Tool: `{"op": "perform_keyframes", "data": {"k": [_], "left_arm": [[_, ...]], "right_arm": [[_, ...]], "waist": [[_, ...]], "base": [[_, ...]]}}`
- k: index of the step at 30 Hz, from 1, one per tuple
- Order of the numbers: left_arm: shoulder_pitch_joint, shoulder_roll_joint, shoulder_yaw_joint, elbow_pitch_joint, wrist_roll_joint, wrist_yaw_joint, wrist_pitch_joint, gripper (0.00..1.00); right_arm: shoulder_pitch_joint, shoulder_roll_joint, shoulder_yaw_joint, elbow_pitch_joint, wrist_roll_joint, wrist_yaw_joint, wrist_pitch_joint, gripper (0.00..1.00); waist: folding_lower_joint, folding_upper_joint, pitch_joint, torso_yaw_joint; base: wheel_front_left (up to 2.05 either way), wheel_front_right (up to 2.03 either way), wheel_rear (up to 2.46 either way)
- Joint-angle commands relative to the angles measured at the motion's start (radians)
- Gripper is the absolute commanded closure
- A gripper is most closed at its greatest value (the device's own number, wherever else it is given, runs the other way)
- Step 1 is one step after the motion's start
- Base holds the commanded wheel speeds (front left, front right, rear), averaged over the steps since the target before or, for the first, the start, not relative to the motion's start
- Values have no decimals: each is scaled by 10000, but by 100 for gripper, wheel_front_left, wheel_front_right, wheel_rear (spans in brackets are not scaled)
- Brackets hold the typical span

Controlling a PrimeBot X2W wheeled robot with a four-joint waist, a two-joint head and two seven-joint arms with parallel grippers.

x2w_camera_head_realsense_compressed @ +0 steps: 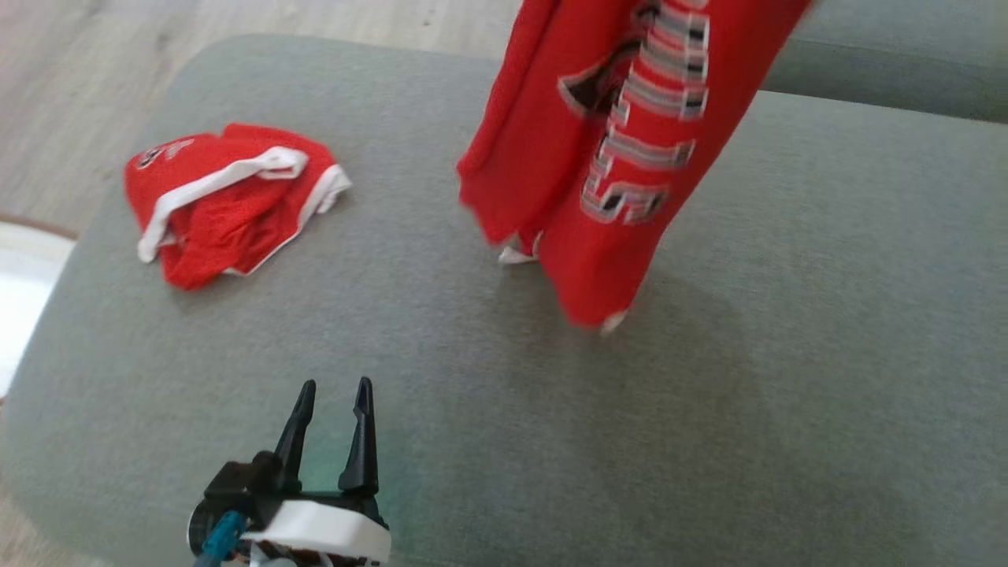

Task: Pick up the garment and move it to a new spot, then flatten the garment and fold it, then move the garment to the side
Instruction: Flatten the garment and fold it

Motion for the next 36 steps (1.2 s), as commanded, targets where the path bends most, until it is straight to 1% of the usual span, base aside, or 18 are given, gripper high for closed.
{"op": "perform_keyframes", "data": {"k": [1, 6, 9, 11, 14, 16, 20, 21, 22, 23, 26, 30, 36], "left_arm": [[-246, 12, 289, -304, 20, 29, -53, 0], [-162, 12, 342, -279, 33, 64, -53, 0], [-95, 12, 468, -269, 143, 58, -53, 0], [-64, 12, 571, -255, 234, 38, -53, 0], [26, 12, 744, -218, 315, 14, -53, 0], [125, 12, 853, -164, 378, -33, -53, 0], [159, 12, 910, -135, 386, -62, -53, 0], [144, 12, 912, -133, 370, -75, -53, 0], [121, 12, 893, -130, 366, -88, -53, 0], [92, 12, 886, -142, 356, -89, -53, 0], [-42, 12, 838, -189, 313, -98, -53, 0], [-379, 12, 647, -295, 193, -129, -53, 0], [-1458, 12, -35, -210, -196, -254, -53, 0]], "right_arm": [[594, -24, -88, -225, 102, -7, -7, 100], [3987, -711, -310, -797, 371, -7, -7, 100], [6213, -919, -802, -793, 415, -7, -7, 100], [7545, -802, -1312, -664, 539, -7, -7, 100], [9078, -699, -1648, -681, 318, -7, -7, 100], [10178, -646, -1604, -766, 43, -7, -7, 100], [11129, -571, -1743, -413, -166, -7, -7, 100], [11291, -535, -1803, -152, -187, -7, -7, 77], [11412, -482, -1860, 148, -199, -7, -7, 21], [11466, -395, -1882, 391, -177, -7, -7, 0], [11320, -106, -2088, 435, -132, -7, -7, 0], [11109, 333, -2403, -46, -133, -7, -7, 0], [10809, 858, -2734, -591, -301, -7, -7, 0]], "waist": [[0, -1, -2, -240], [0, -1, -98, -780], [0, -1, -119, -1062], [0, -1, -156, -1223], [0, -1, -260, -1467], [0, -1, -390, -1712], [0, -1, -503, -1972], [0, -1, -518, -2027], [0, -1, -522, -2068], [0, -1, -510, -2122], [0, -1, -419, -2265], [0, -1, -216, -2386], [0, -1, 243, -2439]], "base": [[0, 0, 0], [0, 0, 0], [0, 0, 0], [0, 0, 0], [0, 0, 0], [0, 0, 0], [0, 0, 0], [0, 0, 0], [0, 0, 0], [0, 0, 0], [0, 0, 0], [0, 0, 0], [0, 0, 0]]}}
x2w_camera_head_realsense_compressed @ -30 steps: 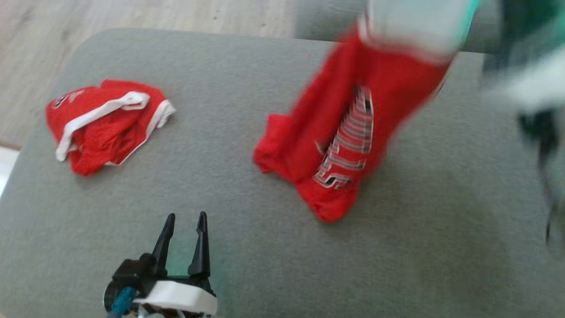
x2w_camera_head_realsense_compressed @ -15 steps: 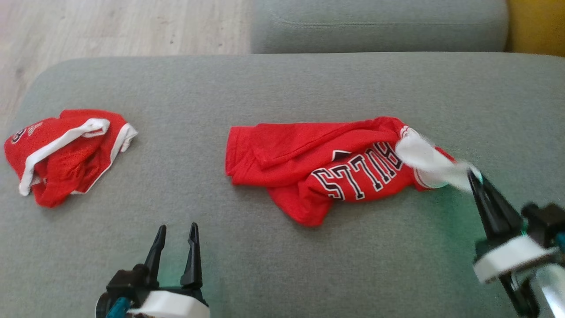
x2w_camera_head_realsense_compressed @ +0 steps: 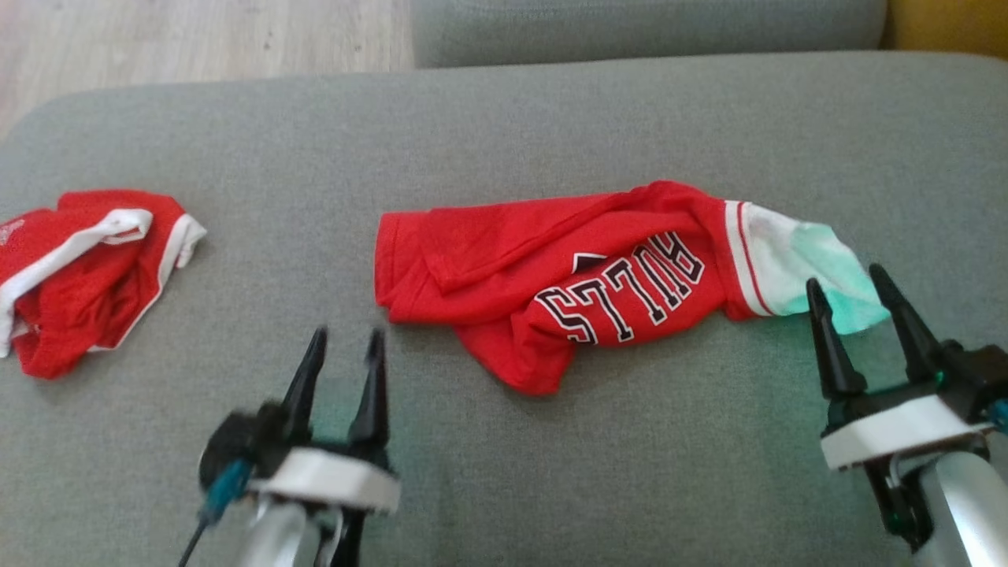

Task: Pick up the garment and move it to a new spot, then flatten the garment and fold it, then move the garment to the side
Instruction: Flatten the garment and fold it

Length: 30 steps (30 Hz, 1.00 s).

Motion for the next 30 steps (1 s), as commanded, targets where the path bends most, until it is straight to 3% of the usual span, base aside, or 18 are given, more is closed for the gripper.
{"op": "perform_keyframes", "data": {"k": [1, 6, 13, 23, 24, 25, 26, 30], "left_arm": [[-828, 14, -6, -190, -176, -80, -53, 0], [-1799, 14, -711, 465, -883, -180, -53, 0], [-3210, 14, -2020, 2448, -2436, -298, -53, 0], [-3818, 14, -2429, 2903, -2993, -310, -53, 0], [-3816, 14, -2281, 2802, -2902, -310, -53, 55], [-3790, 14, -2088, 2655, -2787, -311, -53, 71], [-3734, 14, -1945, 2482, -2654, -311, -53, 100], [-3349, 14, -1311, 1536, -2178, -311, -53, 100]], "right_arm": [[-422, 35, -8, -443, -98, -7, -65, 0], [-665, 230, 59, -570, -232, -7, -65, 0], [-983, 431, 294, -565, -250, -7, -65, 0], [-1010, 582, 195, -527, -214, -7, -65, 0], [-1000, 594, 181, -528, -212, -7, -65, 0], [-983, 604, 160, -525, -206, -7, -65, 0], [-956, 614, 135, -512, -197, -7, -65, 0], [-769, 682, -62, -403, -161, -7, -65, 0]], "waist": [[-1, -1, 253, -35], [-1, -1, 604, -149], [-1, -1, 998, -601], [-1, -1, 1192, -953], [-1, -1, 1189, -960], [-1, -1, 1174, -956], [-1, -1, 1148, -939], [-1, -1, 910, -704]], "base": [[0, 0, 0], [0, 0, 0], [0, 0, 0], [0, 0, 0], [0, 0, 0], [0, 0, 0], [0, 0, 0], [0, 0, 0]]}}
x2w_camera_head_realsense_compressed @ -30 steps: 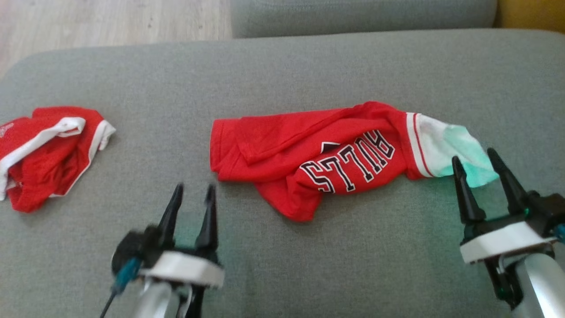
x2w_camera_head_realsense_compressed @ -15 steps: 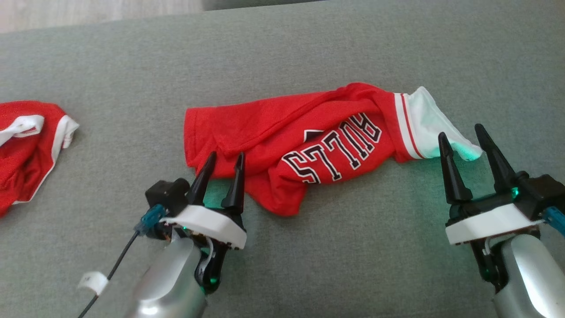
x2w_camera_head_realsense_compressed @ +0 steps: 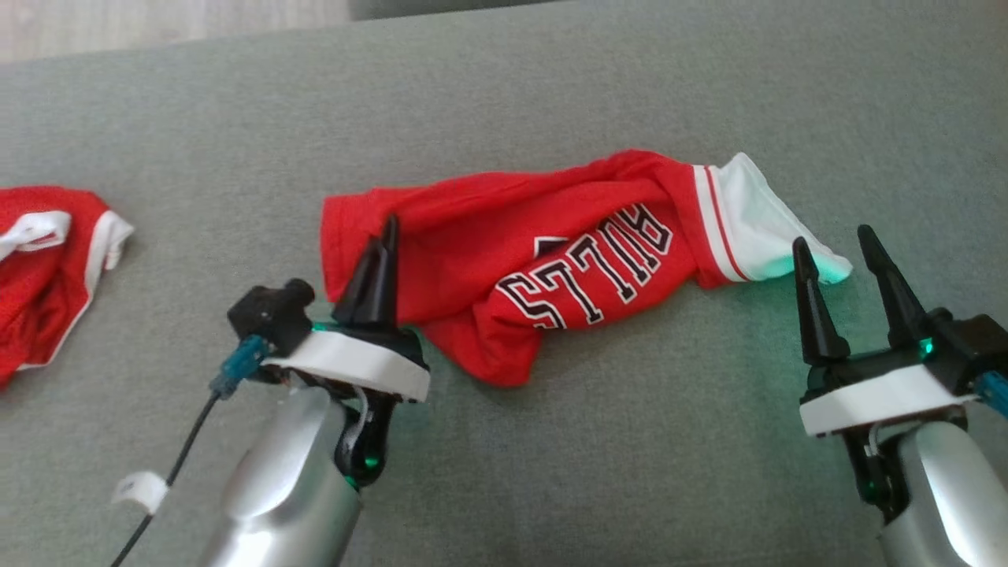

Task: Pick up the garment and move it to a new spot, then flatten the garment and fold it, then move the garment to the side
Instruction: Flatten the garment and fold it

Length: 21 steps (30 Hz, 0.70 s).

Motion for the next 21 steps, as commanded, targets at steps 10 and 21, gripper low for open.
{"op": "perform_keyframes", "data": {"k": [10, 21], "left_arm": [[1407, 91, 2323, -1965, 1385, -53, -53, 100], [2443, 116, 3335, -1175, 1879, -53, -53, 0]], "right_arm": [[421, 353, -166, 140, -50, -7, -65, 0], [409, 417, -324, 648, 119, -7, -65, 0]], "waist": [[-1, 0, -1077, 832], [-1, 0, -1134, 1074]], "base": [[0, 0, 0], [0, 0, 0]]}}
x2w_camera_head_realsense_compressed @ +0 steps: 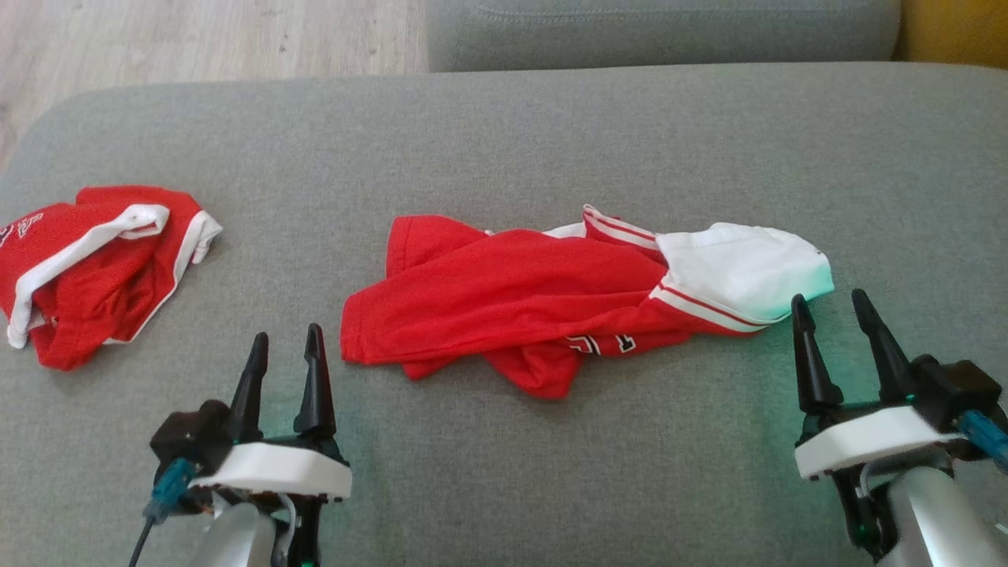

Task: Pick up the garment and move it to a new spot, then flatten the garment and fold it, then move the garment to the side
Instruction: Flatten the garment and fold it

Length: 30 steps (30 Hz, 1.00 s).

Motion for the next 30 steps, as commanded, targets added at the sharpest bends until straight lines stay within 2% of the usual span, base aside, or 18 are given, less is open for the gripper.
{"op": "perform_keyframes", "data": {"k": [1, 8, 12, 15, 19, 25, 30], "left_arm": [[-364, 72, 369, -319, 91, 18, -53, 0], [-293, 54, 72, -385, -119, 18, -53, 0], [-398, 53, -87, -409, -249, 18, -53, 0], [-492, 52, -181, -399, -268, 18, -53, 0], [-621, 52, -323, -320, -331, 29, -53, 0], [-641, 52, -404, -248, -438, 60, -53, 0], [-676, 51, -438, -254, -491, 85, -53, 0]], "right_arm": [[-387, -87, 132, -161, 100, -7, -65, 0], [-2163, -544, 296, 1808, 652, -7, -10, 0], [-3326, -878, 484, 2842, 1224, -7, 492, 0], [-4018, -1112, 788, 3426, 1635, -7, 1049, 0], [-5013, -1598, 1704, 4353, 2296, -7, 2561, 0], [-5326, -1879, 2742, 4777, 3014, -7, 3972, 0], [-5308, -2041, 3339, 4896, 3556, -7, 4375, 0]], "waist": [[1, 0, 62, 16], [1, 0, 373, 73], [1, 0, 594, 161], [1, 0, 738, 219], [1, 0, 930, 310], [1, 0, 1012, 384], [1, 0, 1145, 480]], "base": [[0, 0, 0], [0, 0, 0], [0, 0, 0], [0, 0, 0], [0, 0, 0], [0, 0, 0], [0, 0, 0]]}}
